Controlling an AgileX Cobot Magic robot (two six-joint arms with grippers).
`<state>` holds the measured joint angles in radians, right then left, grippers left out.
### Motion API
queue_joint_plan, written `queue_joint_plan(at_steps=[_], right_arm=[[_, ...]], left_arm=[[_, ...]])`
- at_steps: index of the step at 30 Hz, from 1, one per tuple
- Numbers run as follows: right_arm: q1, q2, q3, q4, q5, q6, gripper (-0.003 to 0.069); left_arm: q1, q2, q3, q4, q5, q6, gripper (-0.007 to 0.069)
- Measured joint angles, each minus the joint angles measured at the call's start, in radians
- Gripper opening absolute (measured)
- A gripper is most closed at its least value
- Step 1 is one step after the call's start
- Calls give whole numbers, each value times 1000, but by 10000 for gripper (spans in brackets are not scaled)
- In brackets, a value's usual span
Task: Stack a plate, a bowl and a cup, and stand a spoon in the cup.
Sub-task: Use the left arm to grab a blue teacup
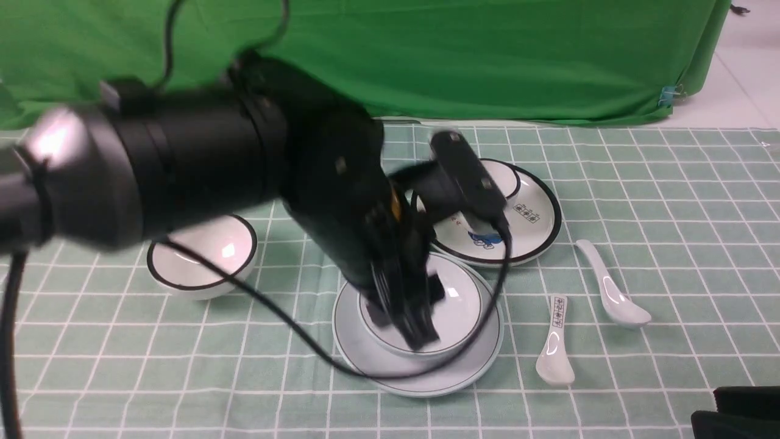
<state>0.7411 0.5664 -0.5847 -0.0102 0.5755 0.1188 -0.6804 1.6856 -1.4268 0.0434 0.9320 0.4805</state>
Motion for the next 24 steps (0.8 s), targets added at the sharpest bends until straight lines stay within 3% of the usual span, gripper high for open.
queue_joint_plan(at_steps=[3, 7, 11, 17, 24], right_arm=[[0, 0, -5, 0, 0, 0, 262], [0, 0, -7, 0, 0, -7, 262], [0, 0, -7, 0, 0, -11, 262], [0, 0, -7, 0, 52, -12, 262], [0, 0, -7, 0, 75, -12, 262]], left_arm=[[94, 66, -102, -43, 62, 72, 200], [186, 178, -243, -87, 104, 186, 194], [248, 289, -368, -94, 128, 278, 261], [273, 427, -482, -43, 130, 450, 439], [273, 470, -493, -54, 91, 547, 449]])
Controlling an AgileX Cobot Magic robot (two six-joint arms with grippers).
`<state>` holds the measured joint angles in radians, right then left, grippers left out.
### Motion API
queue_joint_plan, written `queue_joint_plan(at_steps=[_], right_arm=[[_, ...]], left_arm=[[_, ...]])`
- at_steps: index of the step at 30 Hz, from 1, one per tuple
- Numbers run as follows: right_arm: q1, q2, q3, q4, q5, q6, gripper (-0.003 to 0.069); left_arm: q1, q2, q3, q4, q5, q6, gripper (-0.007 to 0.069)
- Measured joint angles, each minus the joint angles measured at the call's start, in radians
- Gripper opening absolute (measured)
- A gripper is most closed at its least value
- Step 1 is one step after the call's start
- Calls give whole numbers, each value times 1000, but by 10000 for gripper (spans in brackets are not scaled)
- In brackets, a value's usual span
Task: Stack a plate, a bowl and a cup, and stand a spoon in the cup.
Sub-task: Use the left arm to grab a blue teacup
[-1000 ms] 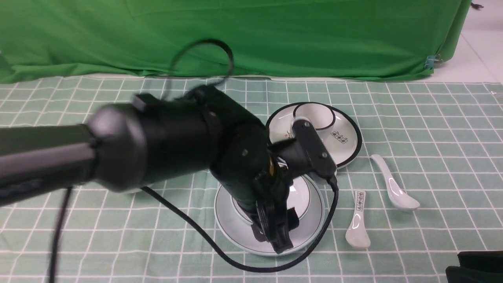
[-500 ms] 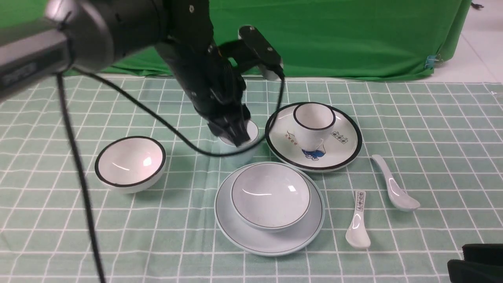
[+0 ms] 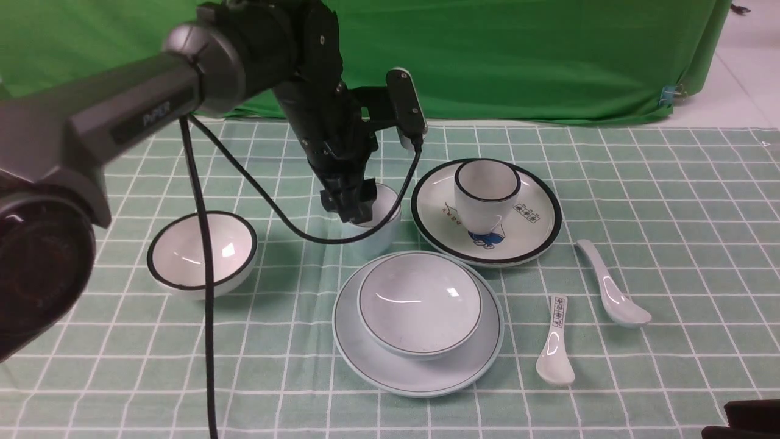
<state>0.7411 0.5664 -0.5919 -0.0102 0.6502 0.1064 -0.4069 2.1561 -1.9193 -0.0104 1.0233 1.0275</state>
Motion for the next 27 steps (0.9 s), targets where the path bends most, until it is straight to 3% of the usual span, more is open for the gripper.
queue_joint_plan(at_steps=[13, 19, 27], right_arm=[[0, 0, 0, 0, 1, -1, 262], [0, 0, 0, 0, -3, -1, 262], [0, 0, 0, 0, -18, -1, 262]], left_arm=[[0, -23, 0, -45, 11, 71, 415], [-13, -62, -2, -124, 143, 175, 415], [-15, -29, 1, -98, 93, 200, 415]])
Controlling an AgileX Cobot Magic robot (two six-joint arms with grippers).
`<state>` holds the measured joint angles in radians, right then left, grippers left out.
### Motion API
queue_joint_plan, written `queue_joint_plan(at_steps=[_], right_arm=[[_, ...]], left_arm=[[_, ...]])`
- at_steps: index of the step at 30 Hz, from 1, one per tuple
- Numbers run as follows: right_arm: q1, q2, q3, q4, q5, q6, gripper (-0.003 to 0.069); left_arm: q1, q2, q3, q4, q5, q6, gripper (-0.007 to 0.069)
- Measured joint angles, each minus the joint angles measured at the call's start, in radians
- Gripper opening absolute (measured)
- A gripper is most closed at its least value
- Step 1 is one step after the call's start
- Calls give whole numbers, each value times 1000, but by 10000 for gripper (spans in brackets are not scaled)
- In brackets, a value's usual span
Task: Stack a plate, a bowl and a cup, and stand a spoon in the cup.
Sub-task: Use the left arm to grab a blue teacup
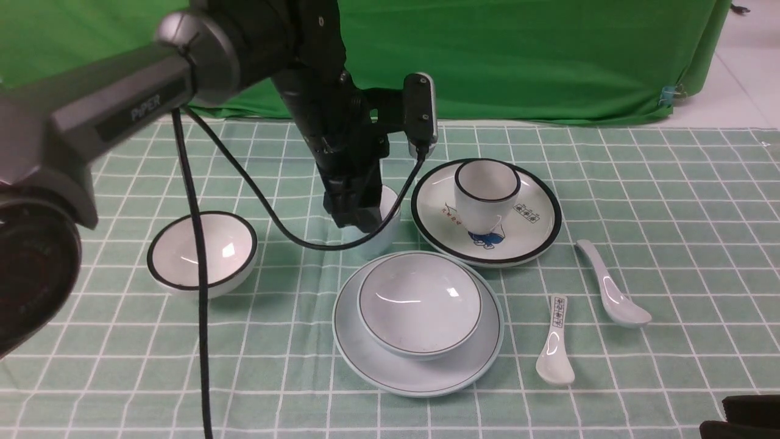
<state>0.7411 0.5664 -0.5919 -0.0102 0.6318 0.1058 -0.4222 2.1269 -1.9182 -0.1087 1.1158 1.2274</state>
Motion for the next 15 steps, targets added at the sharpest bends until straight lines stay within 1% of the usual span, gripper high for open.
queue_joint_plan(at_steps=[6, 9, 12, 14, 15], right_arm=[[0, 0, 0, 0, -3, 0, 262], [0, 0, 0, 0, -4, 0, 262], [0, 0, 0, 0, -4, 0, 262], [0, 0, 0, 0, -4, -2, 262], [0, 0, 0, 0, -4, -2, 262]], left_arm=[[0, 36, 0, 4, -1, 0, 415], [0, 56, 0, 9, -3, -1, 402], [0, 78, 0, 11, -3, -4, 304], [0, 81, 0, 13, -3, -4, 185], [0, 81, 0, 13, -3, -4, 140]])
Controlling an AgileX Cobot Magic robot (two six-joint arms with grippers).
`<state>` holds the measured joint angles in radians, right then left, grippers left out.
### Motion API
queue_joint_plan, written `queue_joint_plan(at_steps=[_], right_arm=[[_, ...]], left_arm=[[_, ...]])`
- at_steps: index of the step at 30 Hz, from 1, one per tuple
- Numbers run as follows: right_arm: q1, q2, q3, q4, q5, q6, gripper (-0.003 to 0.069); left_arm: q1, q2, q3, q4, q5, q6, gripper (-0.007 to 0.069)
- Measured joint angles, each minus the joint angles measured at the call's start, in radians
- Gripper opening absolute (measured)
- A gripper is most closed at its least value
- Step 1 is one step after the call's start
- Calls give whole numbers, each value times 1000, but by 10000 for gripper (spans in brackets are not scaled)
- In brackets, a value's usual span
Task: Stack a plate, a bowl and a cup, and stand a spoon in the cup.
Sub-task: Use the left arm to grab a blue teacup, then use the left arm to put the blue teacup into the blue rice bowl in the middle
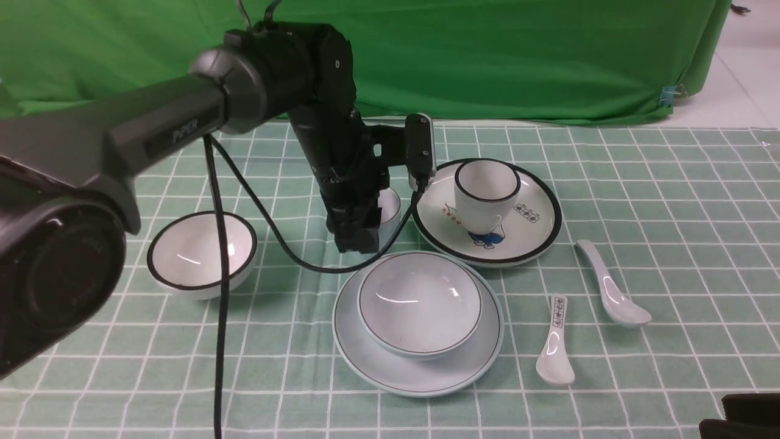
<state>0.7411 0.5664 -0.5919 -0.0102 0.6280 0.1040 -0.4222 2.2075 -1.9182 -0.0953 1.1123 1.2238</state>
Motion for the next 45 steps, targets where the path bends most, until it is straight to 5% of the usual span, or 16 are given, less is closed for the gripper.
queue_joint_plan(at_steps=[4, 10, 18, 25, 45], right_arm=[[0, 0, 0, 0, 0, 0, 262], [0, 0, 0, 0, 0, -9, 262], [0, 0, 0, -2, -11, -23, 262], [0, 0, 0, -4, -11, -23, 262], [0, 0, 0, -4, -19, -23, 262]], left_arm=[[0, -8, 0, 3, 1, -14, 34], [-23, -108, 0, 47, 55, -148, 30], [-183, -200, 1, 49, 100, -311, 30], [-275, -194, 115, 88, 106, -343, 30], [-252, -187, 200, 60, 0, -344, 31]])
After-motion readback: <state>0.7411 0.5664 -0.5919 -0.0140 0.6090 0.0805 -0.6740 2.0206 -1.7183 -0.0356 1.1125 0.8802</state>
